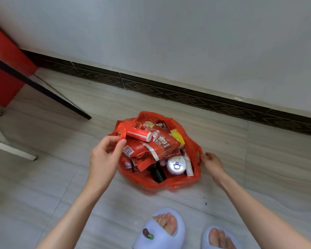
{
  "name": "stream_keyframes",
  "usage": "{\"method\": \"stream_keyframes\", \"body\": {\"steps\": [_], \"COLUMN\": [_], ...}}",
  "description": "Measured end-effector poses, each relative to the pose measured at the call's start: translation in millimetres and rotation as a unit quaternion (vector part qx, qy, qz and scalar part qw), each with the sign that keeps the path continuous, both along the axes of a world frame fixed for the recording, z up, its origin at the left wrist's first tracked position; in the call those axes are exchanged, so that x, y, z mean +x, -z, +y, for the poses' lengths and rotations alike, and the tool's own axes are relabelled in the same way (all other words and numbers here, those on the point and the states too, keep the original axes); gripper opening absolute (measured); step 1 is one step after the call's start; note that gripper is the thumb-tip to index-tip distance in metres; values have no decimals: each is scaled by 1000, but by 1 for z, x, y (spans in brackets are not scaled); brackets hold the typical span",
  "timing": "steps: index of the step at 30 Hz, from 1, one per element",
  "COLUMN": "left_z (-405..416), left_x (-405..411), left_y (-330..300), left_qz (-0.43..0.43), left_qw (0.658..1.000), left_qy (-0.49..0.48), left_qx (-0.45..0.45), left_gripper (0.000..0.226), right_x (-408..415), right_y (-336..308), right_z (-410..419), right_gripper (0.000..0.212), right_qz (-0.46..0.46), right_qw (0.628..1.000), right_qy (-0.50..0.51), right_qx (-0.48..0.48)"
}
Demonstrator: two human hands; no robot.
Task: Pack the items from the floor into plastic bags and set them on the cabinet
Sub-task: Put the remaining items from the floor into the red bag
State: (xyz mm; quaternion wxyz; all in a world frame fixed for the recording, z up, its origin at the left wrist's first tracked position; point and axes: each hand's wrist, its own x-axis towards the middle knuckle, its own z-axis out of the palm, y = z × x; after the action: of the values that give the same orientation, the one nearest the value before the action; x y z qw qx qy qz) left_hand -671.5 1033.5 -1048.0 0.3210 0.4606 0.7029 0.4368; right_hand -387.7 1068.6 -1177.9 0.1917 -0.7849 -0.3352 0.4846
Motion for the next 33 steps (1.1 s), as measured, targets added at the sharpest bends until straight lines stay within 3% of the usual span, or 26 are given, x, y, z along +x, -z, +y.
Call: {"method": "stream_keyframes", "body": {"steps": [3,6,12,15,18,23,27,33], "left_z": [-2,-5,-20,-27,-41,-57,-43,2], "left_x": [2,5,3,-3,-1,3,6,21], "left_y": [4,3,-14,-23,-26,-22,-20,-24], "left_qz": [-2,-21,-17,-22,-30,-54,-51,-44], "left_qw": [1000,999,994,991,989,984,989,991], "left_qy": [-9,-29,-3,21,35,45,42,48], "left_qx": [-17,-29,-110,-132,-140,-164,-130,-115], "left_gripper": [10,9,14,9,18,10,18,10], "right_x": [3,2,2,2,7,15,21,27], "right_y": [12,5,-48,-93,-126,-135,-135,-135], "right_z": [-5,-11,-31,-45,-68,-95,-78,-50], "right_gripper": [40,15,37,31,22,12,13,16], "right_qz": [42,93,136,216,284,301,355,404], "right_qw": [999,996,987,968,946,948,931,914], "right_qy": [3,5,1,53,69,11,7,-1], "right_qx": [-10,10,86,113,139,99,84,35]}}
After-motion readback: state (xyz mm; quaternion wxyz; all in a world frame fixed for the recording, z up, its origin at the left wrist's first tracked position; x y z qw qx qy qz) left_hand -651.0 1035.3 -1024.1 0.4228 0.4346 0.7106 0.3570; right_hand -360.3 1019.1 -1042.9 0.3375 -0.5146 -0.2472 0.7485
